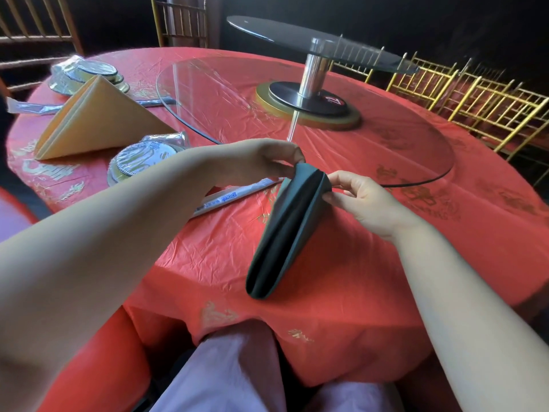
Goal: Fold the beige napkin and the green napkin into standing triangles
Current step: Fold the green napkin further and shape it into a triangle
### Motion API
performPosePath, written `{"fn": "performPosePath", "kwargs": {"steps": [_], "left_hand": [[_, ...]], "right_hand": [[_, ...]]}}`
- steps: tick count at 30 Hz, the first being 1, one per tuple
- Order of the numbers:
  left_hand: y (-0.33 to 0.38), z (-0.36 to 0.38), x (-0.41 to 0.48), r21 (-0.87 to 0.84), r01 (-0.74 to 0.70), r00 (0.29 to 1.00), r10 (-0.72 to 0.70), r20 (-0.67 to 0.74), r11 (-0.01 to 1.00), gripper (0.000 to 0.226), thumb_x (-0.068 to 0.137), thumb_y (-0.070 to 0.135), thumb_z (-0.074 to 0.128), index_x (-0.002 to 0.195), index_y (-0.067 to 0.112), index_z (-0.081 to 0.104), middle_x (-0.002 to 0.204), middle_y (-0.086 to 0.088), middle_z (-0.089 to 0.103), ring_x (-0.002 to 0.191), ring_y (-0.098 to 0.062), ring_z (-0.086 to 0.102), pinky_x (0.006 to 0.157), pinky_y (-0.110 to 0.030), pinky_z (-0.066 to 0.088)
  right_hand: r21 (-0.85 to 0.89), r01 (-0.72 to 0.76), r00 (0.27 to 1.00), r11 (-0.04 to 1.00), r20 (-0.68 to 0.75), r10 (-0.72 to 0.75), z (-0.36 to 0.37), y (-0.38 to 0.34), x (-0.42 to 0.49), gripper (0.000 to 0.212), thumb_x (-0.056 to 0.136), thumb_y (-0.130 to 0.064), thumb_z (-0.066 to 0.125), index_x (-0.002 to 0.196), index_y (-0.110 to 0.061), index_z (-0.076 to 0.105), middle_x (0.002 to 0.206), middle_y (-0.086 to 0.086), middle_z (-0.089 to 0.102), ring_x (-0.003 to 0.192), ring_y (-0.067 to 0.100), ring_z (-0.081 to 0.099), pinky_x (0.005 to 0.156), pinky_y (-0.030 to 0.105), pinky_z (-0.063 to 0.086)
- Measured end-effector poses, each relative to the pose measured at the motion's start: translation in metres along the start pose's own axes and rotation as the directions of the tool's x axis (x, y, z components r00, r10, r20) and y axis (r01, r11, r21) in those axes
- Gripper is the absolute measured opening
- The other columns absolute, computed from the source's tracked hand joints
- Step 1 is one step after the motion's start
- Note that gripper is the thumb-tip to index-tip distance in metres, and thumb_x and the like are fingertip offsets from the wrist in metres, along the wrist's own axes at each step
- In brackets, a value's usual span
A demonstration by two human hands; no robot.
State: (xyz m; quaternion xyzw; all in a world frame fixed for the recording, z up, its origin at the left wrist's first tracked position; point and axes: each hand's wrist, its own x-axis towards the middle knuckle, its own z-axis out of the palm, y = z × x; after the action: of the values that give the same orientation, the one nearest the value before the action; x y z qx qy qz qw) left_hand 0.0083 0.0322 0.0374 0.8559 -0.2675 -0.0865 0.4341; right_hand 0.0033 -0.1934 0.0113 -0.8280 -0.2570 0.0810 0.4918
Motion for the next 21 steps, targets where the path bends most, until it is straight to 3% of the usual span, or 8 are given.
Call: {"fn": "performPosePath", "kwargs": {"steps": [4,7,9,13,17,21], "left_hand": [[0.003,-0.003,0.007,0.117,0.019,0.999,-0.022,0.026,0.993,0.015,0.091,0.007,0.052,0.103,0.013,0.059,0.099,0.000,0.059,0.090,-0.008,0.051,0.077,-0.015,0.042],[-0.006,-0.001,0.010,0.176,0.052,0.999,-0.051,-0.012,0.983,0.018,0.092,0.005,0.052,0.107,0.012,0.059,0.105,-0.002,0.061,0.094,-0.010,0.052,0.068,-0.001,0.038],[-0.010,0.001,0.009,0.172,0.043,0.997,-0.032,-0.069,0.984,0.018,0.093,0.005,0.051,0.107,0.011,0.060,0.105,-0.001,0.063,0.096,-0.010,0.055,0.069,0.001,0.037],[-0.010,0.000,0.012,0.184,0.050,0.996,-0.037,-0.077,0.982,0.022,0.093,0.006,0.050,0.113,0.009,0.058,0.114,0.000,0.063,0.099,-0.007,0.057,0.074,-0.003,0.040],[-0.023,0.001,0.015,0.333,0.069,0.993,-0.032,-0.117,0.940,0.031,0.092,0.027,0.052,0.123,0.021,0.056,0.127,0.001,0.056,0.114,-0.014,0.052,0.093,-0.024,0.038],[-0.031,0.007,0.020,0.322,0.066,0.986,-0.012,-0.167,0.944,0.034,0.092,0.024,0.051,0.126,0.019,0.054,0.128,-0.002,0.056,0.118,-0.019,0.051,0.096,-0.029,0.037]], "right_hand": [[0.024,0.005,1.000,1.000,-0.012,-0.005,0.000,0.006,0.000,0.016,0.090,-0.012,0.058,0.090,-0.026,0.065,0.099,-0.015,0.066,0.103,0.002,0.056,0.099,0.026,0.038],[-0.039,-0.005,1.000,0.999,-0.007,0.005,0.000,0.017,0.002,0.019,0.090,-0.016,0.059,0.093,-0.034,0.066,0.120,-0.016,0.060,0.125,0.000,0.044,0.110,0.031,0.027],[-0.128,-0.022,1.000,0.992,-0.023,0.020,-0.001,0.019,0.003,0.020,0.090,-0.019,0.059,0.095,-0.037,0.064,0.130,-0.009,0.055,0.130,0.002,0.039,0.112,0.029,0.023],[-0.138,-0.011,0.999,0.990,-0.032,0.007,-0.002,0.011,0.003,0.018,0.092,-0.013,0.056,0.091,-0.030,0.063,0.113,-0.013,0.063,0.110,-0.001,0.053,0.095,0.008,0.032],[-0.143,-0.035,0.999,0.989,-0.023,0.032,0.001,0.016,0.003,0.018,0.093,-0.015,0.055,0.093,-0.030,0.063,0.113,-0.012,0.063,0.121,0.007,0.050,0.108,0.030,0.031],[-0.085,-0.058,0.997,0.995,-0.062,0.053,-0.002,0.020,0.000,0.013,0.092,-0.020,0.056,0.095,-0.029,0.064,0.117,-0.018,0.061,0.120,0.002,0.049,0.108,0.034,0.033]]}}
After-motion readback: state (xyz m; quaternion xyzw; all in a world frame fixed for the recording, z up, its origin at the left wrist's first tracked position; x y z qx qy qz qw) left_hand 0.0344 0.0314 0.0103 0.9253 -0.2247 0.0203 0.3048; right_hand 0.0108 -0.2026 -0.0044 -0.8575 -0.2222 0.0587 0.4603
